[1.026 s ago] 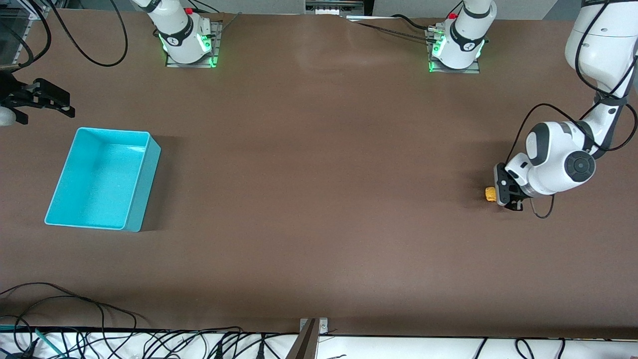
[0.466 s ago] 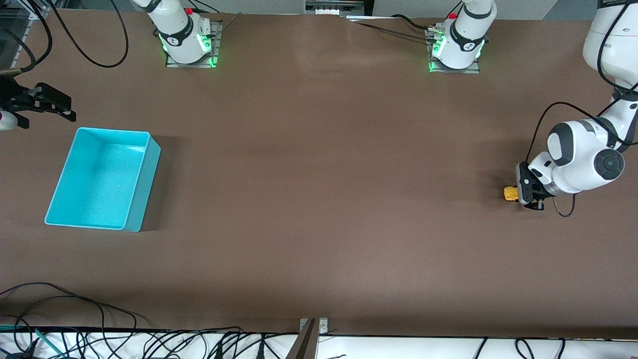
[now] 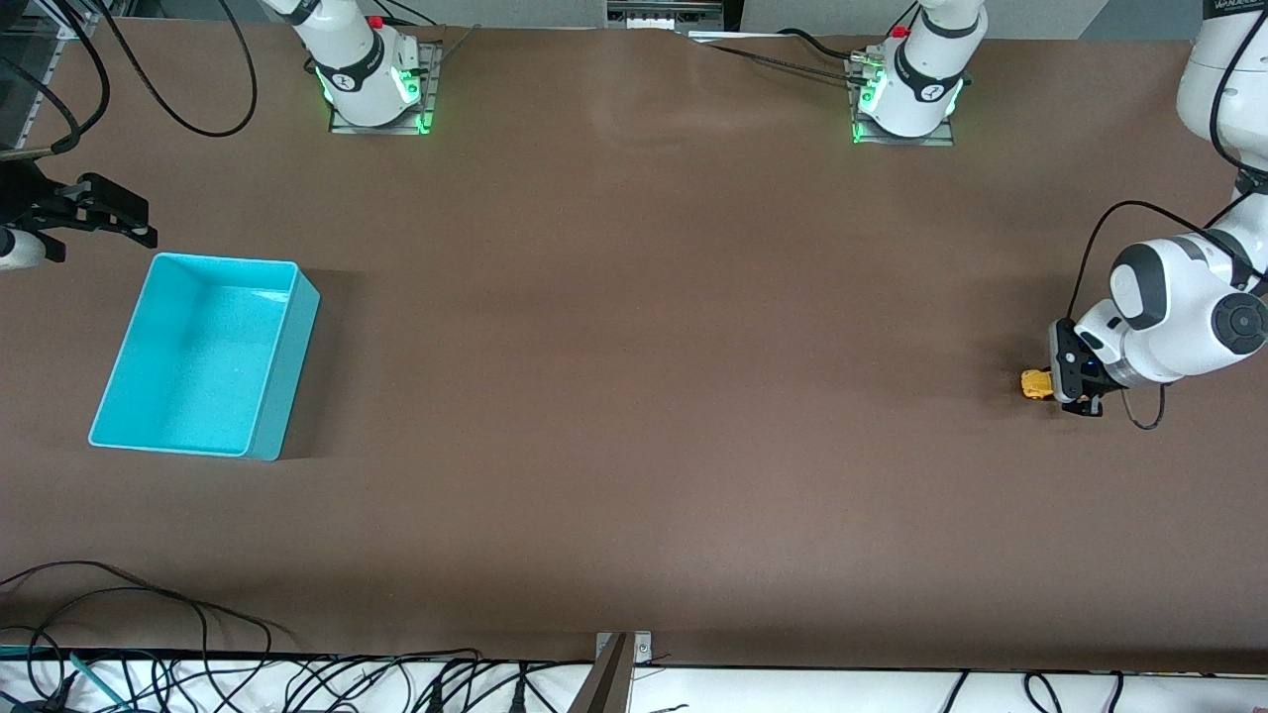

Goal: Wind up and store yellow beetle car
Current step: 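Drag the car backward along the table with the left gripper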

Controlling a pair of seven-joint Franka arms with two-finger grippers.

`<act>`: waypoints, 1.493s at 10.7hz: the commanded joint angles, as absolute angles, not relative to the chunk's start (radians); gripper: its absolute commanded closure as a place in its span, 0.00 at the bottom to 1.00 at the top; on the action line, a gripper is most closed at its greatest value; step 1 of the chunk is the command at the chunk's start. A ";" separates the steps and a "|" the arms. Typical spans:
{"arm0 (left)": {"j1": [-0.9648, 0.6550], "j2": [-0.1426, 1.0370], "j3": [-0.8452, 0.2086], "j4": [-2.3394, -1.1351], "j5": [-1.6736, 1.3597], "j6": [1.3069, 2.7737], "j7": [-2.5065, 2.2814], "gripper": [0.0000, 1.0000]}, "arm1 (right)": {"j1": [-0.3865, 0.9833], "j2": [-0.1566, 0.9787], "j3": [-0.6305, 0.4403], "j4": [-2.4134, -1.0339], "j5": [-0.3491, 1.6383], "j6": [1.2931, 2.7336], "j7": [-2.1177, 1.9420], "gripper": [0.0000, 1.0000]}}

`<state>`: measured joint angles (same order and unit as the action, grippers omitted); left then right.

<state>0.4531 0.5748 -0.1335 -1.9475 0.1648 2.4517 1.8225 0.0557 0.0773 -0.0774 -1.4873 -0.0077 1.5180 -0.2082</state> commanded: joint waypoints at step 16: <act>0.529 0.649 -0.124 -1.893 0.189 2.445 1.960 0.99 | 0.052 0.081 -0.080 -1.489 -0.008 1.525 -0.222 0.00</act>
